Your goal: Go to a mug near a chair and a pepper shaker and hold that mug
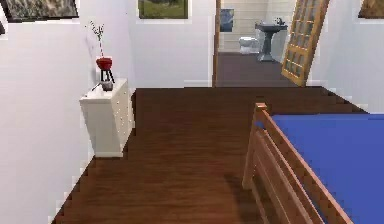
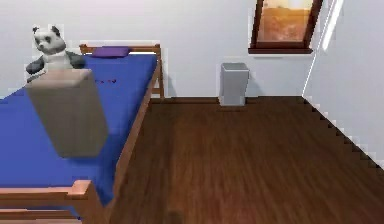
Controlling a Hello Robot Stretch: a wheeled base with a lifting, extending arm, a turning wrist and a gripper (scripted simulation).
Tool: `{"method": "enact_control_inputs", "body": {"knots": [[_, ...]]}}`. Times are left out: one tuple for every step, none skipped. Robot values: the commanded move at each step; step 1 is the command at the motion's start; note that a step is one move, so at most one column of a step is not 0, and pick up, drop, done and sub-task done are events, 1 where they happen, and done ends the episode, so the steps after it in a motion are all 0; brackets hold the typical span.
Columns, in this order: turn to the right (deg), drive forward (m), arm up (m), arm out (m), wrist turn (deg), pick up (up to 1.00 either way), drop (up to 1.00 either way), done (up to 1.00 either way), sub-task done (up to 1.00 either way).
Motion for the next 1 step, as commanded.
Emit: {"method": "enact_control_inputs", "body": {"knots": [[0.0,1.0,0.0,0.0,0.0,0.0,0.0,0.0,0.0]]}}
